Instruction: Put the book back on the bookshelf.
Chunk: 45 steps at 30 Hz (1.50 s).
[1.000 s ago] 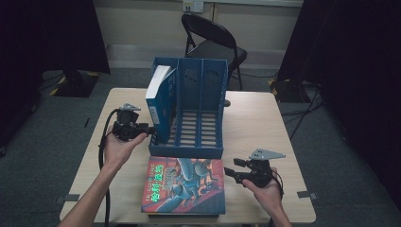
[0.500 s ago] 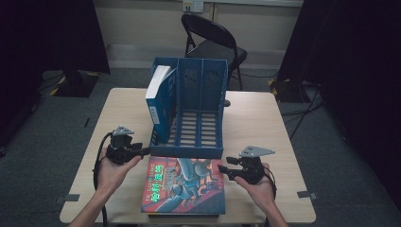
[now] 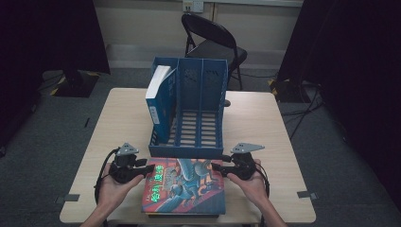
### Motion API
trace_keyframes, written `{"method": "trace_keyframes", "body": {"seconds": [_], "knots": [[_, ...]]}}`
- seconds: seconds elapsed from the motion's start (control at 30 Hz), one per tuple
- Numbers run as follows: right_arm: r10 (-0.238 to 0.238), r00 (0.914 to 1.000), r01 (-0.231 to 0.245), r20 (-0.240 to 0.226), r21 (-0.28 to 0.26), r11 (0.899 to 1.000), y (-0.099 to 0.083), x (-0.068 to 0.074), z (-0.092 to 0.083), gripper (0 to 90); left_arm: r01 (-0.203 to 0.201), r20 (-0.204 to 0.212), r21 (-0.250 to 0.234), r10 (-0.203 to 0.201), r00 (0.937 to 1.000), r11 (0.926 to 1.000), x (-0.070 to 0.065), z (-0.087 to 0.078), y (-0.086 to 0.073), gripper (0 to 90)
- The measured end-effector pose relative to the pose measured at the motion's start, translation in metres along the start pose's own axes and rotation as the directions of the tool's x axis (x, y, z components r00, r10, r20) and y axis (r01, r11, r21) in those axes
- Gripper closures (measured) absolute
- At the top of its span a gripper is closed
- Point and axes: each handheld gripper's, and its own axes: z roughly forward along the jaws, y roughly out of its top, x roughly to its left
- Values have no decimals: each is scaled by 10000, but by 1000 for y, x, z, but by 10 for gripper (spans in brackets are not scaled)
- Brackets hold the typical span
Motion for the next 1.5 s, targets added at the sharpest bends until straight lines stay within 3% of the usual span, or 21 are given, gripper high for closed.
{"method": "trace_keyframes", "body": {"seconds": [0.23, 0.33, 0.43, 0.67, 0.97, 1.03, 1.17, 1.23, 1.27, 1.33, 1.5], "knots": [[-127, 9996, 128, 235, -55, 9999, 1, 0, -3, 569, 347, 623, -534, -313, 9976, 9980, 2, 4, -8, 553], [-203, 9992, 204, 339, -9, 9998, 2, 2, -5, 589, 426, 697, -736, -375, 9969, 9964, 4, 5, -11, 542], [-259, 9994, 257, 243, 74, 9996, 0, 3, -9, 612, 39, 606, -1023, 23, 9982, 9948, 4, 6, -14, 504], [-298, 9993, 296, 202, 91, 9995, -4, 6, -13, 617, 645, 1126, -823, -550, 9921, 9945, 6, 7, -13, 551], [-321, 9995, 322, -61, 222, 9992, -13, 11, -22, 623, 665, 1173, -585, -593, 9913, 9961, 6, 11, -7, 576], [-335, 9993, 338, -135, 228, 9992, -16, 13, -25, 623, 455, 1094, -562, -391, 9932, 9974, 4, 13, -3, 592], [-419, 9986, 428, -317, 262, 9987, -25, 18, -35, 623, 795, 1633, -678, -675, 9843, 9945, 9, 20, -2, 603], [-571, 9977, 585, -370, 375, 9976, -28, 22, -41, 599, 967, 1690, -663, -843, 9820, 9931, 8, 23, 0, 602], [-571, 9977, 585, -370, 375, 9976, -28, 22, -41, 599, 967, 1690, -663, -843, 9820, 9931, 8, 23, 0, 603], [-606, 9976, 618, -334, 369, 9974, -26, 25, -42, 511, 717, 1497, -609, -619, 9868, 9956, 5, 21, 1, 606], [-688, 9956, 702, -641, 198, 9973, -12, 28, -28, 551, 732, 1689, -382, -658, 9834, 9966, 2, 7, -12, 596]]}}
